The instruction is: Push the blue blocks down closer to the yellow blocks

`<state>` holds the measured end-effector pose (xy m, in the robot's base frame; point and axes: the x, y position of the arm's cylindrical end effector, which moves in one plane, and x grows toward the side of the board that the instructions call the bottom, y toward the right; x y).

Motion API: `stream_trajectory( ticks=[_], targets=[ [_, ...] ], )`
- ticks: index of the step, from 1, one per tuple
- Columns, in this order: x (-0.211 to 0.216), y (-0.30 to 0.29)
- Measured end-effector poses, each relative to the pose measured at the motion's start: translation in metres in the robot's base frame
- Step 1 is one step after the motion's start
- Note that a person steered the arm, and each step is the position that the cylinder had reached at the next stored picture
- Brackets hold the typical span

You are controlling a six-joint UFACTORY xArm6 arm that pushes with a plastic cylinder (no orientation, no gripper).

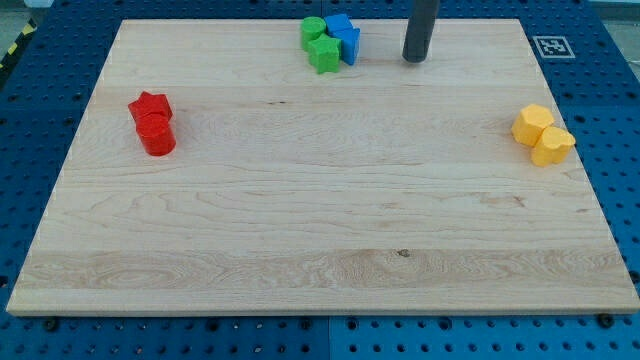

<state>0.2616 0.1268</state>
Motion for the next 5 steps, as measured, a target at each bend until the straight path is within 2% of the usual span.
stream_trajectory(
  ticks=[2, 5],
  targets=[
    [-0.042, -0.044],
    [-0.07, -0.049]
  ],
)
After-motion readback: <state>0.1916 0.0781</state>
